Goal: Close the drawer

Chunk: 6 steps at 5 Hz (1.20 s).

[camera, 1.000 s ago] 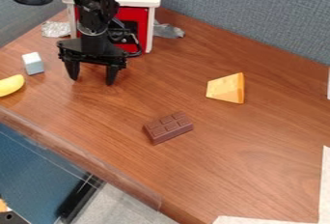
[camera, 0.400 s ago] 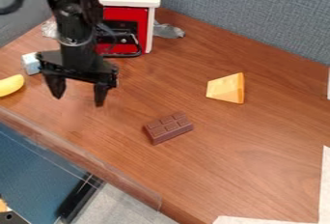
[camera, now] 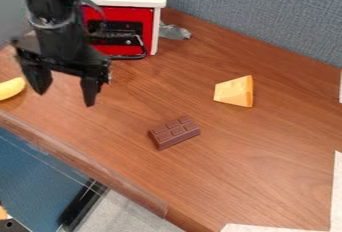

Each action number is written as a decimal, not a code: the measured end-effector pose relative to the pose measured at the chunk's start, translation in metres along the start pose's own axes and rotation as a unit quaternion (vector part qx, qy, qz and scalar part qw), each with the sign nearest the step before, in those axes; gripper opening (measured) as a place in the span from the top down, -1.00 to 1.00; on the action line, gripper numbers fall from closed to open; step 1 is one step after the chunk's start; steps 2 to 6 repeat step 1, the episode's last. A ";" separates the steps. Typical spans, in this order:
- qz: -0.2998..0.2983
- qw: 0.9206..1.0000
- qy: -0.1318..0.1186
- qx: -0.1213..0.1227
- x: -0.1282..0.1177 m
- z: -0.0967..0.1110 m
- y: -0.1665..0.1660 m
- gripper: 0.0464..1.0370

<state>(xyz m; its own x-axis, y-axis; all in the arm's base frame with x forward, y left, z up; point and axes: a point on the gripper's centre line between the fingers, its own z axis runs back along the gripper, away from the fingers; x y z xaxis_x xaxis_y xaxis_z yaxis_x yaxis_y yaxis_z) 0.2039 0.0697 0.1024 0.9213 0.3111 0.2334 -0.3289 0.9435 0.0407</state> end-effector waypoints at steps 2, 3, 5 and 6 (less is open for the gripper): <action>0.002 1.000 0.000 -0.017 -0.012 0.032 -0.004 -0.92; 0.002 1.000 0.000 -0.017 -0.012 0.032 -0.004 -0.92; 0.002 1.000 0.000 -0.017 -0.012 0.032 -0.004 -0.92; 0.002 1.000 0.000 -0.017 -0.012 0.032 -0.004 -0.92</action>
